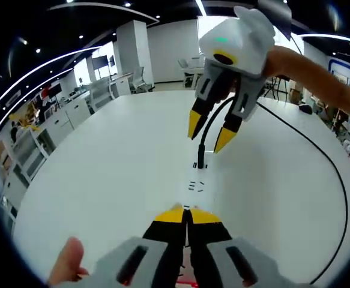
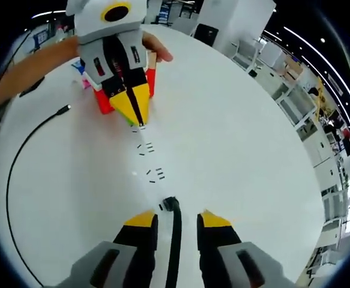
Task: Locate the USB plug end of the data cable currently connected to the USB port on the desk. Grip the plug, withdraw it from the port, and place it onto the desktop.
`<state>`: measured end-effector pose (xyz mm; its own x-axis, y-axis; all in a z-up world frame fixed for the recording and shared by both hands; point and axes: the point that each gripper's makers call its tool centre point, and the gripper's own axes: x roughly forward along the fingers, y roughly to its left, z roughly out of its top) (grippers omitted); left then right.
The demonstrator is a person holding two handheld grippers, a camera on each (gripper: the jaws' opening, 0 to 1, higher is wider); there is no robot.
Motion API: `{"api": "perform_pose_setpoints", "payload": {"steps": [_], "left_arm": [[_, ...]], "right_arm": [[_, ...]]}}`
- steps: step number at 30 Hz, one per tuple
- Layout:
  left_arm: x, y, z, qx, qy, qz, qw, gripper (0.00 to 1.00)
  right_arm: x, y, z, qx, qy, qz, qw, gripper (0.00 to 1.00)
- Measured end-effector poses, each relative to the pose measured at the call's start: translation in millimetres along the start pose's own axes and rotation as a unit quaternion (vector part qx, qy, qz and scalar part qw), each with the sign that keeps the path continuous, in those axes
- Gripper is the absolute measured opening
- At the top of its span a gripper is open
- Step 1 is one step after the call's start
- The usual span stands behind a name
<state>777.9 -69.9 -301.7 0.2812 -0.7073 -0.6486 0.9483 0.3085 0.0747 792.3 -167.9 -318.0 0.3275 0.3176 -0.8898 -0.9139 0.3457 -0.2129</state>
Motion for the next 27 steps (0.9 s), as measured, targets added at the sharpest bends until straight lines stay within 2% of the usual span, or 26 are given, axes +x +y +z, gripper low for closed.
{"api": "perform_pose_setpoints", "payload": {"steps": [8, 27], "left_arm": [[0, 0.3, 0.6, -0.001, 0.001, -0.001, 1.0000, 0.02], [1, -0.9, 2.1, 0.000, 0.001, 0.000, 1.0000, 0.02]], "right_arm": [[9, 2, 7.0, -0.027, 0.017, 0.017, 0.9993, 0.25], [18, 4, 1.7, -0.072, 0.069, 0.052, 0.9936, 0.23]]}}
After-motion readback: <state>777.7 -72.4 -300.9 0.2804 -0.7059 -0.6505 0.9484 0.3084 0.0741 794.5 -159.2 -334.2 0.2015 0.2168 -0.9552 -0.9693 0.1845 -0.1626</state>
